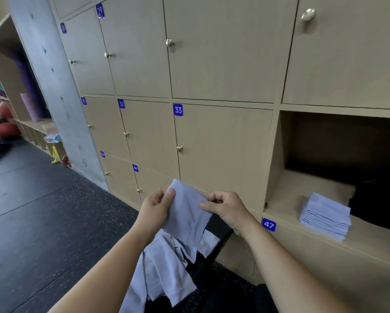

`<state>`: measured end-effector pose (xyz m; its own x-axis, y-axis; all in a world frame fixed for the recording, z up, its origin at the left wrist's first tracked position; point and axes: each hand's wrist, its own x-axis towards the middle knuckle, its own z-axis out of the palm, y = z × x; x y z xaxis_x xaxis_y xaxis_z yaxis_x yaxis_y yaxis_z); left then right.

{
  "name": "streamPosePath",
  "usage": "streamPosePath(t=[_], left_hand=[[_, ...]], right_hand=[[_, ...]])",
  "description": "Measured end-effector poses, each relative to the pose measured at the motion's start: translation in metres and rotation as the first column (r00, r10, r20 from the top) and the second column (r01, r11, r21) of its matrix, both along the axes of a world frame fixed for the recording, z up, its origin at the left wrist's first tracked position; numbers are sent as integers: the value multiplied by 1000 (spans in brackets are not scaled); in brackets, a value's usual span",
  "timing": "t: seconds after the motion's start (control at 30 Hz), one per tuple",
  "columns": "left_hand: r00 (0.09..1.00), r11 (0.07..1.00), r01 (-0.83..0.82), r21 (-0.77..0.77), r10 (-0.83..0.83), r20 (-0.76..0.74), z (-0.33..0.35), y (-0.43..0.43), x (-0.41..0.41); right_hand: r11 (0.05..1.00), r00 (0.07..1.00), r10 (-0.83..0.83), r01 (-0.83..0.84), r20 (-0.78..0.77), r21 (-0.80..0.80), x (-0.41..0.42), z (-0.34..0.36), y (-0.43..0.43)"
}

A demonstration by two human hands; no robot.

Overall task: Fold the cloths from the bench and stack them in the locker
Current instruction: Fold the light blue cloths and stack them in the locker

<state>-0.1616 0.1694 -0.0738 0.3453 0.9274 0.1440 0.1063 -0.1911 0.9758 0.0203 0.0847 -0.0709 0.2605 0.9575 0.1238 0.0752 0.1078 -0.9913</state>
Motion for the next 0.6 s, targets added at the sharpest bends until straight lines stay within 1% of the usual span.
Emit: streamPosePath(t=[0.1, 0.13, 0.23, 0.3, 0.33, 0.37, 0.4, 0.43, 0.5, 0.53, 0.6], left_hand=[[1000, 999, 8, -40, -8, -2, -2, -6, 5], [999, 999, 14, -33, -15, -34, -1, -7, 8], [985, 998, 17, 63, -6, -174, 6, -10, 16], [983, 995, 5, 102, 14, -185, 7, -10, 21], [983, 993, -4, 116, 25, -181, 7, -9, 23], [985, 993, -9, 120, 29, -171, 6, -9, 25], [989, 993, -11, 117, 28, -146, 5, -7, 27], [993, 994, -17, 104, 29, -112, 5, -8, 29], [997, 996, -46, 80, 50, -58, 5, -8, 36], [997, 994, -66, 87, 70, -43, 6, -9, 40], [991, 985, -113, 131, 120, -50, 6, -12, 47]], right_hand=[[1000, 1000, -18, 18, 6, 23, 5, -1, 0], [1000, 999, -17, 17, 27, 23, 7, -1, -1], [1000, 996, 2, -3, 87, 6, 10, 5, -2], [999, 994, -39, 40, 100, -1, 13, 4, -2], [997, 994, -78, 79, 79, -10, 15, 3, -2], [994, 994, -105, 106, 25, -41, 16, 1, -3], [992, 994, -102, 98, -46, -83, 17, -2, -4], [990, 990, -71, 56, -118, -131, 18, -4, -6], [982, 980, -4, -33, -197, -184, 17, -9, -11], [981, 981, -10, -28, -193, -193, 18, -12, -13], [981, 983, -71, 38, -167, -189, 20, -15, -17]])
